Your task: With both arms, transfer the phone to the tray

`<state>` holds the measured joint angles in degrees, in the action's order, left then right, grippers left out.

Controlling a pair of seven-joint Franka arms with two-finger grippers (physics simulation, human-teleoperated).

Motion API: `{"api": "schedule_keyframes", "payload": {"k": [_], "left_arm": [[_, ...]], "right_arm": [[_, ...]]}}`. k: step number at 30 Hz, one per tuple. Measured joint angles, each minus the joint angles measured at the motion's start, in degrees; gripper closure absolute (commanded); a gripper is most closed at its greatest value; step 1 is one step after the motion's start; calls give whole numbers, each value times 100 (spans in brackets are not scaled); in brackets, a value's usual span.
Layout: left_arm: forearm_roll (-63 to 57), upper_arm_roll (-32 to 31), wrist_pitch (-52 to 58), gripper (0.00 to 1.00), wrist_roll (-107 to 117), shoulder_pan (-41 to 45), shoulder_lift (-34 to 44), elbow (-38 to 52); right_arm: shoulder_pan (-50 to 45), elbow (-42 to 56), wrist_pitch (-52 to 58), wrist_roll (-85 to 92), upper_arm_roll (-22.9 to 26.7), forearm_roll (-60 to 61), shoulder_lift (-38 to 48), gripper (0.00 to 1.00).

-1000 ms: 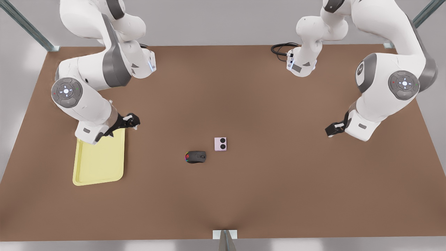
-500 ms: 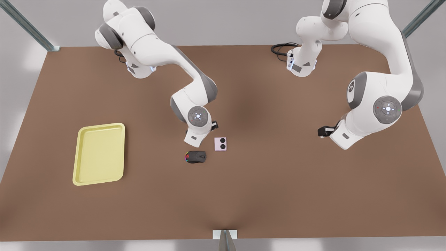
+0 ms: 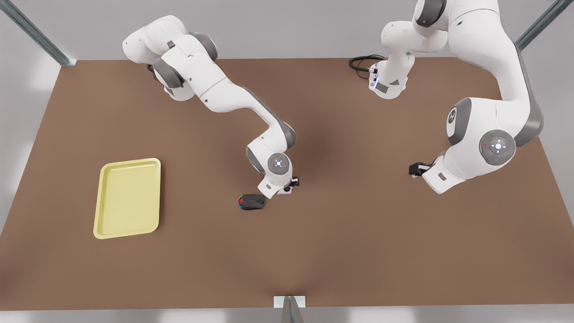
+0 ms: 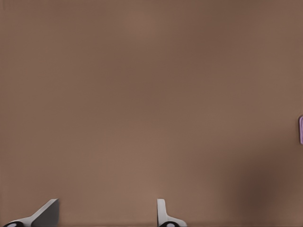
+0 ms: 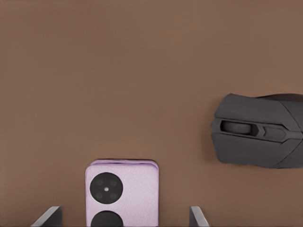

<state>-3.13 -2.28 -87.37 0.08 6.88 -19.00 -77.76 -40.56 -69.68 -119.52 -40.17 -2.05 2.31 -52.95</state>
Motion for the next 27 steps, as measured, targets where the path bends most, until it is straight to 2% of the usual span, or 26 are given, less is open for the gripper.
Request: {"api": "schedule_keyframes", "payload": {"k": [27], "left_arm": [[0, 0, -96, 0, -362, 0, -69, 4]], "right_arm": [[-120, -595, -1048, -1366, -76, -364, -114, 0]]}}
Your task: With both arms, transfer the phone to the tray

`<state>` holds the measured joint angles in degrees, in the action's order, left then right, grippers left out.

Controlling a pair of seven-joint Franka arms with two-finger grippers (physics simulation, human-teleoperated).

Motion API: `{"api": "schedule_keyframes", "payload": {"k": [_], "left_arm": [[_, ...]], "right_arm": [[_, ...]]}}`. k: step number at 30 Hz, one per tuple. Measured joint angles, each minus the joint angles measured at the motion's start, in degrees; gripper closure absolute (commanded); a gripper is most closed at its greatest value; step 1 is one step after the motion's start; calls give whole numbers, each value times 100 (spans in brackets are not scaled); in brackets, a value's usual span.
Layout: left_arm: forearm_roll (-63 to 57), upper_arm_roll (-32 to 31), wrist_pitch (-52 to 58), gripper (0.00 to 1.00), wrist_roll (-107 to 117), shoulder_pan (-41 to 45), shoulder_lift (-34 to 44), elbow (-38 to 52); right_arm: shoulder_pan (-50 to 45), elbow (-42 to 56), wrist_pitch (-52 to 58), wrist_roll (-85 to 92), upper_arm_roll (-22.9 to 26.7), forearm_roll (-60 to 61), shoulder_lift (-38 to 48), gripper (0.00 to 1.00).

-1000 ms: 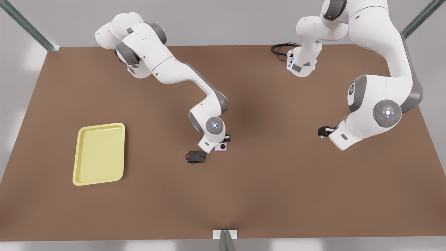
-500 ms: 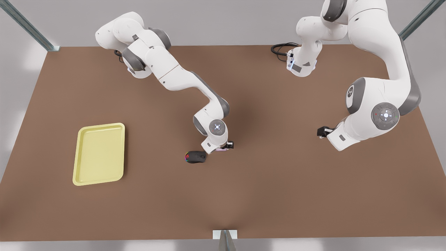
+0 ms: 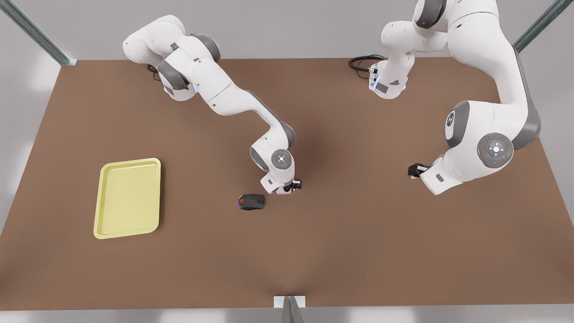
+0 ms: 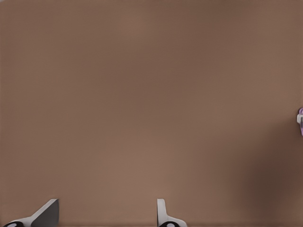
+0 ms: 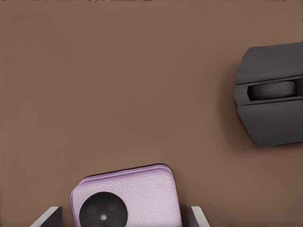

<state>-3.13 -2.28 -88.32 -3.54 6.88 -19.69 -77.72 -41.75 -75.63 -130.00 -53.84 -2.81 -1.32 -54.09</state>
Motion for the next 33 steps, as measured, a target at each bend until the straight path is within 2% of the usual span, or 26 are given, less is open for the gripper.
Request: {"api": "schedule_keyframes", "payload": {"k": [8, 10, 14, 28, 31, 33], "left_arm": [[-1, 0, -10, 0, -31, -1, -27, 22], [-5, 0, -10, 0, -38, -2, -31, 38], [-7, 4, -11, 0, -48, -3, -33, 43], [-1, 5, -12, 0, -73, -2, -42, 46], [-1, 8, -12, 0, -76, -3, -42, 50], [0, 6, -12, 0, -78, -3, -42, 52]], "right_arm": [[-8, -42, -55, -46, 0, -10, -20, 8], [-8, -42, -65, -50, 0, -9, -15, 18], [-8, -43, -89, -24, 0, 11, -16, 25], [46, -210, -98, 133, 1, 27, 244, 25], [284, -530, -77, 246, 7, 29, 672, 25], [601, -1081, -61, 397, 8, 43, 1209, 25]]}}
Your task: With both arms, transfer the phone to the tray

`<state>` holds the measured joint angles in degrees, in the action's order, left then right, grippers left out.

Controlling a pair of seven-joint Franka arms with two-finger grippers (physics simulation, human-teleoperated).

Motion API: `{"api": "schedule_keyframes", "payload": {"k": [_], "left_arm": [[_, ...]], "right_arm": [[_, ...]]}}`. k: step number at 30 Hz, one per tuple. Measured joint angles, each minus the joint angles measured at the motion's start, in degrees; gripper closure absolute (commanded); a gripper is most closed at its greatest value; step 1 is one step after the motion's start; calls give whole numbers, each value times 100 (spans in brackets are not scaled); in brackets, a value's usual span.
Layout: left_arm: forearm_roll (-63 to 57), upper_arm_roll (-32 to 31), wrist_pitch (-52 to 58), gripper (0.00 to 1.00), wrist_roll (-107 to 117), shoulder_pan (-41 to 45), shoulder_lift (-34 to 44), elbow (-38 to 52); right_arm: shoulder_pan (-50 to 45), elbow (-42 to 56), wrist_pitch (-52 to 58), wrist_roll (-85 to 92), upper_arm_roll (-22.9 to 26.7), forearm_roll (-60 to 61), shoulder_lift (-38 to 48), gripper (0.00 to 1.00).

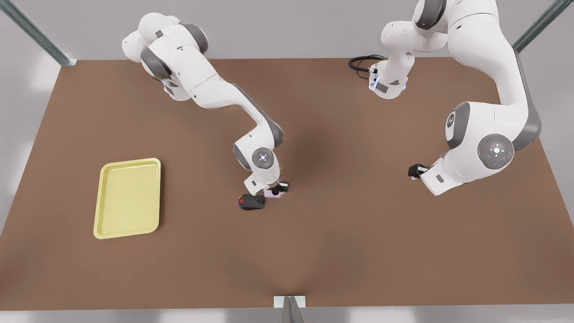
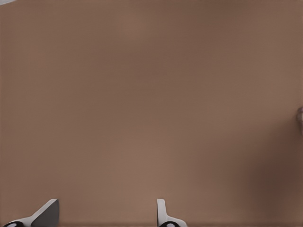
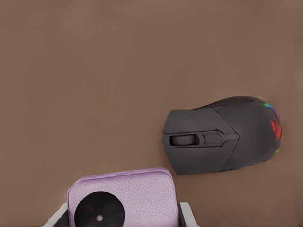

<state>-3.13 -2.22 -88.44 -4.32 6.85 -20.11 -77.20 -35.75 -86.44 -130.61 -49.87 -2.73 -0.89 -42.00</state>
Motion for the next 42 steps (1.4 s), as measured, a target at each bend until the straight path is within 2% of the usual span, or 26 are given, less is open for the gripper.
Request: {"api": "schedule_keyframes", "payload": {"k": [3, 7, 12, 17, 19, 25, 28, 34, 37, 42], "left_arm": [[0, 0, 0, 0, -2, 1, 0, -1], [0, -2, 0, 0, -3, 1, -1, 0], [2, 0, -2, 0, -5, 2, 0, 1], [4, -2, -1, 0, -6, 5, 0, -1], [4, -5, -1, 0, -6, 6, 0, 0], [3, -3, -27, 0, -1, 16, 0, 1], [2, -14, -38, 0, 62, 17, 0, 58], [18, -40, -90, 0, 497, 18, 0, 175], [23, -47, -103, 0, 691, 18, 0, 176], [23, -62, -114, 0, 969, 28, -8, 176]], "right_arm": [[753, -973, 18, 393, 5, 18, 815, 25], [2361, -2088, 34, 1299, 23, 38, 1491, 25], [4149, -2504, 92, 2867, 47, 53, 1590, 25], [4829, -2584, 76, 4383, 70, -12, 1386, 25], [4928, -2574, 44, 4905, 90, -32, 1249, 0], [4942, -2426, 19, 6123, 92, -74, 1274, 0], [4805, -2222, 214, 6546, 41, -92, 1894, 0], [3532, -1114, 1652, 6698, 573, -231, 2828, 0], [3468, -265, 2426, 6602, 713, -299, 2945, 0], [3484, 359, 3381, 6218, 734, -266, 3011, 0]]}}
